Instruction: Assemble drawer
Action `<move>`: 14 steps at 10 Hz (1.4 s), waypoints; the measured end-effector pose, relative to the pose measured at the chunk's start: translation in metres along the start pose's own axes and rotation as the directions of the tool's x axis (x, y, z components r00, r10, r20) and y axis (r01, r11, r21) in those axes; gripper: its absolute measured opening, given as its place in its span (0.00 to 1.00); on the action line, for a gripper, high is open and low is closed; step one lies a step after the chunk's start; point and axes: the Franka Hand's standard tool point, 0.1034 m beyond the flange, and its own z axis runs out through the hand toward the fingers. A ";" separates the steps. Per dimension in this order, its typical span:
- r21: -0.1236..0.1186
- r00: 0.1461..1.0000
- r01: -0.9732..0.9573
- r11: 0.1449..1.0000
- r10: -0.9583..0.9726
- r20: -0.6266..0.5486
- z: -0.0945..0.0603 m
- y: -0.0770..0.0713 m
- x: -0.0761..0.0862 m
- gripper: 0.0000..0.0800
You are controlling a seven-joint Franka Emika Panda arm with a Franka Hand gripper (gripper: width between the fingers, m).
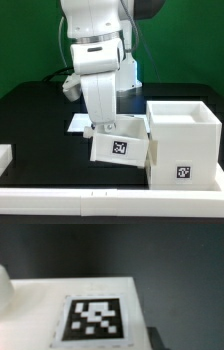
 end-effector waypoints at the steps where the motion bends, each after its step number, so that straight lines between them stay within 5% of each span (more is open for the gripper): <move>1: 0.000 1.000 -0.001 1.000 0.001 0.000 0.000 0.001 0.001 0.05; 6: 0.002 1.000 0.000 1.000 0.000 -0.002 0.001 0.001 0.017 0.05; 9: 0.006 1.000 -0.004 1.000 0.004 -0.007 0.006 0.000 0.016 0.05; 14: -0.023 0.998 0.068 0.997 -0.068 -0.006 0.008 -0.005 0.008 0.05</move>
Offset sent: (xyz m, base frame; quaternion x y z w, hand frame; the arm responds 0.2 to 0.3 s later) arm 0.0035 0.0194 0.0073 0.0037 0.0017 0.0063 1.0000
